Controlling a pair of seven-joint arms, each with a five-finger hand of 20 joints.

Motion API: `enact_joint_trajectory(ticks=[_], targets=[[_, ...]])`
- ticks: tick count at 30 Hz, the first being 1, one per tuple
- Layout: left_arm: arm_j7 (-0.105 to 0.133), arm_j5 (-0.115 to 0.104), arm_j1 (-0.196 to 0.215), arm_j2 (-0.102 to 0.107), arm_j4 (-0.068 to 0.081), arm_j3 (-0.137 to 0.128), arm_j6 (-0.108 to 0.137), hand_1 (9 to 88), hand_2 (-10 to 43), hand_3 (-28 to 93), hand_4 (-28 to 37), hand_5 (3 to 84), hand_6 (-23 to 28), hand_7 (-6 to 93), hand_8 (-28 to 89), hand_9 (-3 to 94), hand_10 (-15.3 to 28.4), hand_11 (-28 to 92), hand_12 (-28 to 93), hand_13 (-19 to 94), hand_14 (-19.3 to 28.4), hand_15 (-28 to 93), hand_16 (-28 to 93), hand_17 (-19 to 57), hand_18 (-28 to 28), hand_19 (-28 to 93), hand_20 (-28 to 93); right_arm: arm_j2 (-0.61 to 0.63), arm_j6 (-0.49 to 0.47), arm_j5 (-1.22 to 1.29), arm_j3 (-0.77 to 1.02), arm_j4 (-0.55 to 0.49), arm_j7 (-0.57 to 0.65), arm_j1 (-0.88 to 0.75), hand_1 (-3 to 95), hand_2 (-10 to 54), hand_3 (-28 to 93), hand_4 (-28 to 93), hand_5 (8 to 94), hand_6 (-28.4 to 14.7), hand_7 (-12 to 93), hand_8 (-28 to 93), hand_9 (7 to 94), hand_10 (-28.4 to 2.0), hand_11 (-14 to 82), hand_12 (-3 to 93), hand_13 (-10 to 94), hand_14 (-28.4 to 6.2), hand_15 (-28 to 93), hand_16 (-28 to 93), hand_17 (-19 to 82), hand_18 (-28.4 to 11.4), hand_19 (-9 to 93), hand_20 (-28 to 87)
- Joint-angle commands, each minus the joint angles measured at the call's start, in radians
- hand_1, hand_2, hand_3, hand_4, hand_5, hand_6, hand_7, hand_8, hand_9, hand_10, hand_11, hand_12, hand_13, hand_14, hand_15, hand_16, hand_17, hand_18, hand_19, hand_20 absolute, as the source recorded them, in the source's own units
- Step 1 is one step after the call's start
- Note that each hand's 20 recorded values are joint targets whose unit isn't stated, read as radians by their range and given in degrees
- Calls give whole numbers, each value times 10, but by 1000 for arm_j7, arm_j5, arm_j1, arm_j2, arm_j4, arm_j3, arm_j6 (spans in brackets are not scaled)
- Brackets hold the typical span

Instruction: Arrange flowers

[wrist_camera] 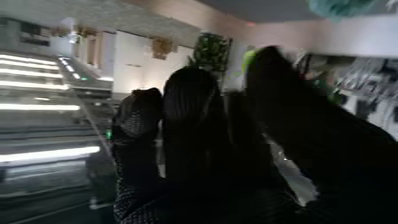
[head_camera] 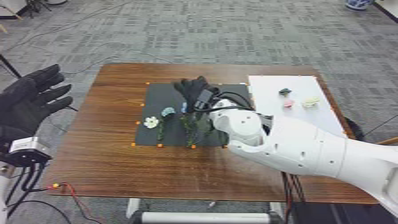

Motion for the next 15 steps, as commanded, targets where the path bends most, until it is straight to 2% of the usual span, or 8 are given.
enact_joint_trajectory(ticks=[1, 3, 6, 10, 11, 13, 15], targets=[[-13, -1, -8, 5, 5, 10, -12, 245, -65, 689, -283, 265, 30, 231, -107, 204, 115, 247, 131, 130, 146, 421, -80, -80, 209, 403, 73, -41, -145, -2, 90, 56, -19, -33, 527, -95, 932, -162, 239, -65, 185, -119, 272, -68, 144, 114, 559, -50, 749, 405, 271, -207, 932, 398], [-12, -1, -9, 7, 6, 10, -10, 244, -65, 689, -283, 265, 30, 232, -108, 204, 114, 249, 131, 129, 146, 424, -81, -80, 209, 404, 72, -54, -173, 11, 106, 78, -42, -43, 540, -95, 932, -153, 257, -45, 199, -131, 289, -53, 139, 90, 570, -58, 753, 403, 271, -215, 932, 410], [-9, -1, -5, 5, 5, 9, -9, 244, -66, 690, -283, 266, 30, 232, -109, 206, 115, 252, 129, 130, 146, 426, -84, -79, 209, 405, 71, -57, -187, 28, 112, 95, -71, -52, 543, -88, 932, -139, 329, -11, 219, -149, 378, -34, 148, 66, 595, -69, 764, 405, 280, -226, 932, 435], [-8, -1, 2, 2, 2, 6, -5, 243, -67, 691, -283, 266, 30, 236, -111, 206, 116, 257, 127, 130, 146, 432, -86, -78, 209, 408, 70, -51, -215, 19, 125, 100, -110, -68, 485, 13, 932, -58, 407, 23, 249, -172, 456, -24, 150, 63, 612, -79, 785, 411, 291, -234, 932, 467], [-7, -3, 2, 2, 2, 6, -3, 243, -67, 691, -283, 266, 30, 237, -111, 206, 116, 259, 127, 130, 146, 434, -87, -78, 210, 408, 70, -48, -192, 30, 114, 102, -110, -63, 477, 30, 932, -52, 419, 28, 250, -172, 469, -23, 148, 65, 614, -79, 788, 412, 291, -234, 932, 470], [-5, -2, 8, -1, 0, 2, -4, 242, -67, 691, -283, 266, 30, 238, -112, 207, 117, 264, 125, 131, 147, 437, -89, -78, 210, 410, 69, -46, -205, 27, 123, 95, -114, -66, 451, 76, 932, -28, 435, 33, 250, -170, 485, -23, 145, 76, 613, -80, 790, 414, 289, -234, 932, 473], [-7, -2, 3, 0, 2, 3, -7, 242, -68, 691, -283, 266, 29, 240, -113, 208, 118, 269, 124, 130, 147, 439, -90, -78, 210, 411, 68, -40, -177, 28, 115, 91, -117, -61, 440, 97, 932, -19, 459, 40, 260, -170, 520, -25, 149, 84, 613, -77, 792, 414, 289, -234, 932, 474]])
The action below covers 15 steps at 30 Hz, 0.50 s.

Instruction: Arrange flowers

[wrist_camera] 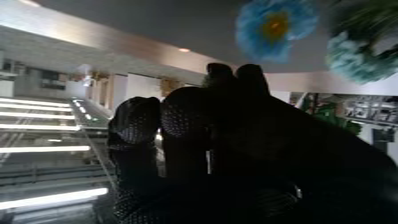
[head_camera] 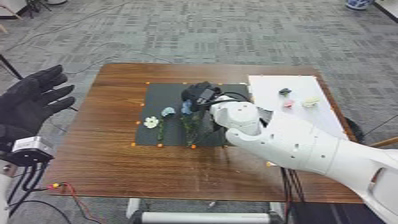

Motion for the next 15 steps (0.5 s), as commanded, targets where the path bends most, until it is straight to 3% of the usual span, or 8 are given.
enact_joint_trajectory(ticks=[1, 2, 7, 13, 15], targets=[[-2, -3, 11, -6, -3, -8, -6, 242, -67, 691, -283, 266, 29, 241, -113, 207, 118, 270, 123, 130, 148, 440, -91, -78, 210, 411, 68, 14, 63, 2, -19, -18, -17, 8, 438, 101, 932, -17, 474, 43, 264, -171, 534, -26, 149, 86, 613, -77, 793, 414, 289, -234, 932, 476], [-4, -1, 8, -6, -2, -7, -6, 242, -67, 690, -283, 266, 29, 241, -114, 207, 118, 270, 121, 129, 147, 442, -92, -78, 210, 411, 67, 15, 121, 13, -46, -11, -15, 21, 436, 105, 932, -14, 486, 45, 266, -172, 545, -28, 149, 89, 614, -76, 794, 413, 290, -234, 932, 478], [-2, -1, 10, -8, -3, -8, -9, 242, -67, 691, -283, 266, 30, 243, -115, 206, 117, 271, 118, 130, 147, 442, -94, -79, 210, 412, 66, 21, 122, 7, -37, -21, -13, 21, 443, 89, 932, -15, 531, 45, 266, -172, 579, -38, 156, 103, 629, -64, 794, 415, 306, -233, 932, 485], [-5, -1, 9, -7, -2, -7, -5, 241, -68, 691, -283, 266, 29, 247, -118, 207, 117, 277, 116, 129, 148, 450, -96, -79, 211, 413, 64, 31, 188, 9, 23, -43, -25, -15, 461, -30, 932, -70, 455, 22, 261, -170, 507, -43, 148, 106, 620, -67, 787, 422, 309, -225, 932, 474], [-7, -2, 8, -8, -1, -4, -4, 241, -68, 691, -283, 266, 29, 249, -118, 207, 118, 279, 115, 130, 148, 452, -97, -79, 211, 415, 64, 41, 246, 36, 45, -63, -15, -23, 426, -25, 932, -120, 421, 1, 248, -158, 473, -59, 147, 114, 609, -71, 786, 406, 313, -218, 903, 522]])
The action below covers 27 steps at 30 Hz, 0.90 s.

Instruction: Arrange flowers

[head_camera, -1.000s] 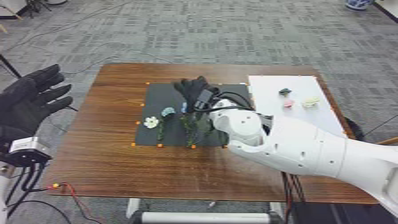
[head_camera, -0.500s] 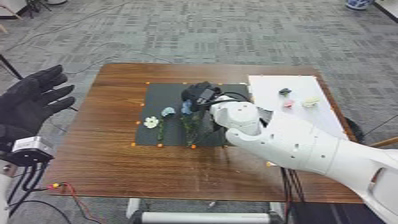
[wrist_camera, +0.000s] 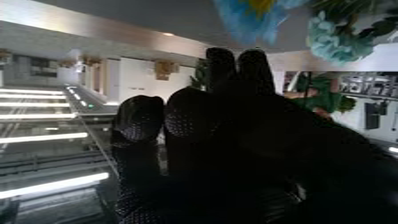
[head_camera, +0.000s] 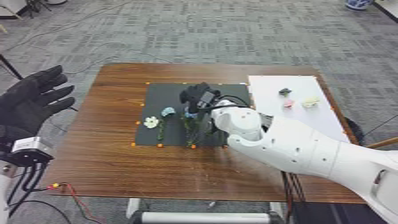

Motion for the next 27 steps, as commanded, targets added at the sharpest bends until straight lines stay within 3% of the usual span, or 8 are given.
enact_joint_trajectory(ticks=[1, 3, 8, 13, 15, 19, 23, 27], targets=[[-6, -2, 7, -10, -2, -2, -3, 241, -68, 691, -283, 266, 29, 249, -119, 207, 118, 280, 115, 130, 148, 453, -98, -79, 211, 415, 64, 34, 161, 31, 69, -59, 11, -12, 384, -1, 932, -132, 394, -14, 237, -148, 445, -71, 145, 122, 595, -78, 787, 390, 309, -216, 886, 530], [-8, -1, 5, -11, -1, 0, -9, 242, -68, 690, -283, 267, 30, 250, -120, 207, 118, 281, 114, 129, 148, 454, -99, -79, 210, 415, 63, 58, 239, 26, 72, -86, 97, -7, 297, 37, 931, -149, 323, -45, 211, -126, 378, -85, 137, 133, 565, -96, 810, 312, 297, -213, 857, 522], [-2, 1, 17, -16, -8, -10, -5, 242, -68, 692, -283, 266, 30, 252, -121, 206, 117, 280, 111, 128, 149, 452, -102, -80, 210, 413, 61, 162, 176, -54, 252, -130, 218, -94, 251, -84, 877, -278, 203, -97, 132, -64, 249, -141, 90, 159, 508, -107, 841, 244, 269, -199, 822, 504], [1, 0, 37, -24, -14, -19, 0, 243, -68, 693, -283, 265, 30, 248, -120, 205, 116, 273, 110, 129, 148, 447, -101, -80, 210, 412, 62, 289, 80, -32, 408, -143, 260, -189, 241, -95, 863, -283, 165, -112, 88, -44, 212, -171, 49, 153, 494, -112, 849, 232, 265, -197, 820, 498], [2, -2, 38, -25, -13, -18, 2, 242, -68, 695, -283, 265, 30, 246, -119, 205, 116, 272, 111, 129, 148, 445, -100, -80, 210, 412, 62, 343, 93, -18, 425, -150, 272, -217, 230, -95, 858, -283, 149, -112, 64, -39, 195, -175, 33, 139, 483, -119, 845, 228, 256, -199, 807, 493], [5, -2, 36, -22, -11, -14, 1, 243, -67, 696, -282, 266, 30, 242, -117, 206, 116, 269, 113, 130, 148, 441, -98, -80, 210, 412, 63, 437, 240, -40, 366, -131, 237, -240, 267, -95, 884, -282, 209, -78, 137, -76, 264, -131, 84, 131, 519, -105, 848, 236, 284, -208, 818, 491], [-1, -1, 30, -20, -9, -10, -11, 244, -66, 694, -282, 266, 30, 240, -114, 206, 116, 267, 115, 130, 148, 439, -96, -80, 210, 411, 63, 479, 207, -59, 370, -143, 256, -271, 290, -95, 898, -282, 324, -60, 183, -106, 371, -78, 137, 124, 570, -95, 846, 252, 309, -214, 836, 491], [-4, -1, 18, -11, -6, -7, -17, 244, -65, 694, -282, 266, 30, 239, -114, 205, 116, 265, 116, 130, 147, 435, -95, -80, 210, 411, 63, 502, 114, -45, 403, -147, 256, -298, 310, -95, 908, -282, 396, -31, 223, -131, 433, -75, 141, 117, 560, -95, 834, 264, 299, -209, 820, 490]])
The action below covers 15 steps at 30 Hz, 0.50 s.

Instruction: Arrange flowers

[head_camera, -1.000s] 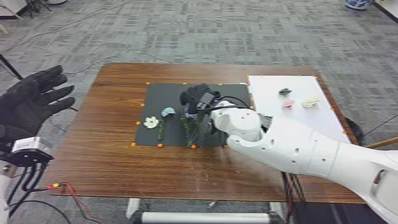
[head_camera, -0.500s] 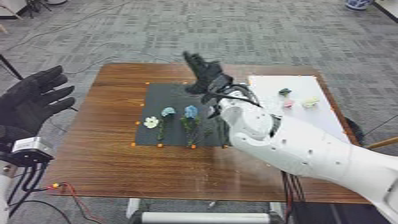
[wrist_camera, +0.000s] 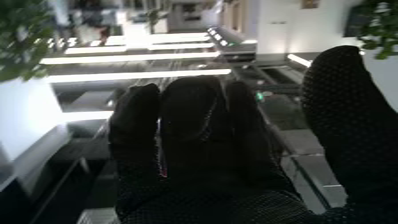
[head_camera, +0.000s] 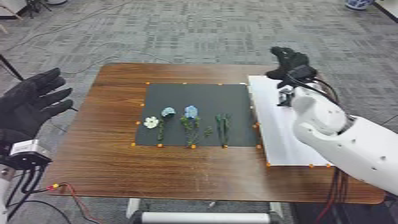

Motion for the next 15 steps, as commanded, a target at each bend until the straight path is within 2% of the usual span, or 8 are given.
enact_joint_trajectory(ticks=[1, 3, 5, 11, 15], targets=[[-6, -2, -2, 5, -1, 2, -18, 245, -65, 693, -282, 266, 30, 239, -114, 205, 116, 264, 116, 130, 147, 435, -94, -80, 210, 410, 63, 78, -178, -8, 36, 9, 6, -66, 311, -95, 911, -282, 395, -32, 225, -134, 433, -74, 138, 117, 558, -96, 832, 265, 295, -209, 814, 489], [-3, -3, 2, 5, -3, -1, -13, 245, -65, 693, -282, 265, 29, 239, -113, 207, 116, 264, 117, 131, 147, 434, -93, -80, 210, 409, 63, 79, -228, -8, 48, 11, 1, -74, 311, -95, 915, -282, 392, -34, 224, -137, 431, -73, 134, 116, 550, -94, 829, 266, 290, -207, 808, 488], [0, -4, 3, 6, -2, -7, -13, 244, -65, 693, -281, 265, 30, 238, -113, 208, 115, 266, 118, 131, 148, 434, -93, -80, 210, 410, 64, 72, -213, -15, 31, 35, -6, -67, 314, -95, 912, -282, 403, -26, 232, -136, 445, -74, 139, 118, 548, -93, 828, 266, 288, -206, 805, 489], [2, -3, -2, 10, -5, -17, -10, 244, -65, 694, -281, 265, 30, 237, -112, 208, 116, 263, 118, 131, 148, 435, -92, -80, 210, 409, 64, 60, -249, -2, 20, 60, -2, -70, 323, -95, 904, -283, 452, -10, 243, -150, 500, -68, 146, 115, 566, -90, 825, 262, 297, -204, 805, 491], [6, -3, 10, 2, -12, -25, -13, 244, -65, 694, -282, 265, 29, 236, -112, 208, 117, 264, 118, 131, 148, 435, -92, -80, 210, 409, 64, 61, -302, -3, 61, 45, -22, -102, 323, -95, 898, -283, 468, -4, 258, -155, 521, -70, 153, 119, 570, -89, 825, 264, 299, -206, 807, 495]])
